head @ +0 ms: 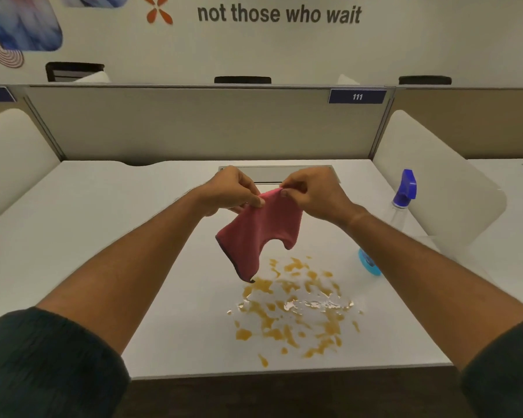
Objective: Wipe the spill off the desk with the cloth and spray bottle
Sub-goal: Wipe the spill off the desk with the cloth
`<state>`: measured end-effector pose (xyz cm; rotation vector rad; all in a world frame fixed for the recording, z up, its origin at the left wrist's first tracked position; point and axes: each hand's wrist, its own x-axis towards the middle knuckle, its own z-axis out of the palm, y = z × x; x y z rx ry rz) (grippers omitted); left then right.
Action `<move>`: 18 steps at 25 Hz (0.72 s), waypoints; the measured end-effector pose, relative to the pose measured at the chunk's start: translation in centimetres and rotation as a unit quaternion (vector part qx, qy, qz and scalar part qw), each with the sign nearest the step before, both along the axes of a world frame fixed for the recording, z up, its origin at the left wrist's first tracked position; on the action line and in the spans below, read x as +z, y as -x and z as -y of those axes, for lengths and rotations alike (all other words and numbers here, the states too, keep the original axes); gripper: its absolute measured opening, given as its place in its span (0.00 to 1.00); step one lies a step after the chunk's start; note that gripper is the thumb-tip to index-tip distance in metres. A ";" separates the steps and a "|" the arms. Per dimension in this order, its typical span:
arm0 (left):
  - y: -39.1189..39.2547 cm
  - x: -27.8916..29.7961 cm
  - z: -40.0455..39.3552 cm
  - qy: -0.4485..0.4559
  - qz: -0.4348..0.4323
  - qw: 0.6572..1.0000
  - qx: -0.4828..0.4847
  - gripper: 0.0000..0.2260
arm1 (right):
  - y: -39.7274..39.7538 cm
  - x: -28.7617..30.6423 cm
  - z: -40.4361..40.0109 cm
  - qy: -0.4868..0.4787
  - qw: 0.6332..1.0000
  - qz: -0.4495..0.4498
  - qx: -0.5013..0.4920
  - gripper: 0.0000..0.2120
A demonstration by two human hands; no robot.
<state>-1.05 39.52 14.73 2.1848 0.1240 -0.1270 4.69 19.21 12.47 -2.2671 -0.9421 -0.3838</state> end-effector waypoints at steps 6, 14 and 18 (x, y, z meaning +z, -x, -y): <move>1.7 -2.1 -3.0 -0.028 0.007 1.000 -0.003 0.08 | 1.2 0.8 -3.8 0.034 0.998 -0.029 0.031 0.06; 2.4 -5.2 -6.1 -0.149 0.004 0.989 -0.002 0.06 | 1.1 -0.8 -4.0 0.047 0.996 -0.081 0.000 0.05; 1.8 -5.7 -7.0 -0.211 0.039 0.976 -0.020 0.07 | 1.4 -3.9 -3.7 0.080 0.991 -0.106 -0.034 0.04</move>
